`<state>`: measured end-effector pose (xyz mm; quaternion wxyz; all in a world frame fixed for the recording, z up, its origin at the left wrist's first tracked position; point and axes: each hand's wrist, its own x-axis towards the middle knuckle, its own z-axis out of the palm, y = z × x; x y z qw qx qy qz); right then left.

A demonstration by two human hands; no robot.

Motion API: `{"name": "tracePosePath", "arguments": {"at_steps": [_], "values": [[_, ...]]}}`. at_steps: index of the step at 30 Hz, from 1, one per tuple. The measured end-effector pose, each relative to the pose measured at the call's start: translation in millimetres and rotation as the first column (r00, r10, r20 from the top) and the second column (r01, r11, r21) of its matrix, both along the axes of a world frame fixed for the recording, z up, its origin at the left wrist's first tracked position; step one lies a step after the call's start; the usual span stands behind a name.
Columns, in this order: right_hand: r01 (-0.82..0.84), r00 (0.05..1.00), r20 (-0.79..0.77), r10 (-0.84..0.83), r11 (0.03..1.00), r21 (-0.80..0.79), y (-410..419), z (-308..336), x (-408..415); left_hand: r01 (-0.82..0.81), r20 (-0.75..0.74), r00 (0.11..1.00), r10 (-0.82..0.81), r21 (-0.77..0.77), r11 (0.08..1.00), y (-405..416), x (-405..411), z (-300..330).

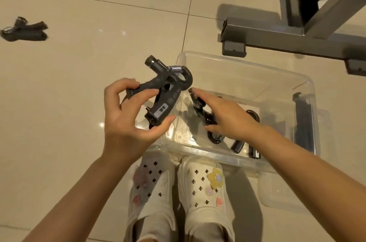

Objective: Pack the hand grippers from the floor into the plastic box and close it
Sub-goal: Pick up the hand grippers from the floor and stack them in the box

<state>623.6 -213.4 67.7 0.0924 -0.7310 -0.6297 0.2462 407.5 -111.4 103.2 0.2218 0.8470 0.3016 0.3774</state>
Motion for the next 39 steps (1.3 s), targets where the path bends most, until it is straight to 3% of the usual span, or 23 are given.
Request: {"name": "tracePosePath", "arguments": {"at_steps": [5,11,14,19,23,25,31,39], "values": [[-0.247,0.969,-0.011,0.247,0.967,-0.058,1,-16,-4,-0.096,-0.105,0.991,0.085,-0.102,0.990,-14,0,-22],[-0.255,0.961,-0.164,0.224,0.946,-0.201,-8,-17,-3,-0.183,-0.174,0.970,0.168,-0.076,0.980,-19,8,-34],[-0.230,0.953,-0.238,0.187,0.958,-0.170,-5,-18,-1,-0.208,-0.179,0.964,0.195,-0.059,0.976,-23,14,-35],[-0.123,0.992,-0.004,0.125,0.971,-0.204,17,-30,26,-0.238,-0.154,0.963,0.221,-0.102,0.966,-32,23,-37],[-0.261,0.903,0.212,0.373,0.870,-0.418,35,-54,16,-0.222,-0.143,0.967,0.211,-0.065,0.973,-38,29,-42],[-0.298,0.862,0.229,0.452,0.819,-0.491,38,-64,7,-0.220,-0.152,0.966,0.208,-0.071,0.973,-39,29,-44],[-0.204,0.912,0.186,0.366,0.798,-0.567,30,-65,22,-0.228,-0.156,0.965,0.208,-0.120,0.966,-40,27,-46],[-0.180,0.863,0.319,0.391,0.829,-0.529,13,-65,20,-0.226,-0.143,0.969,0.200,-0.194,0.955,-42,27,-46]]}}
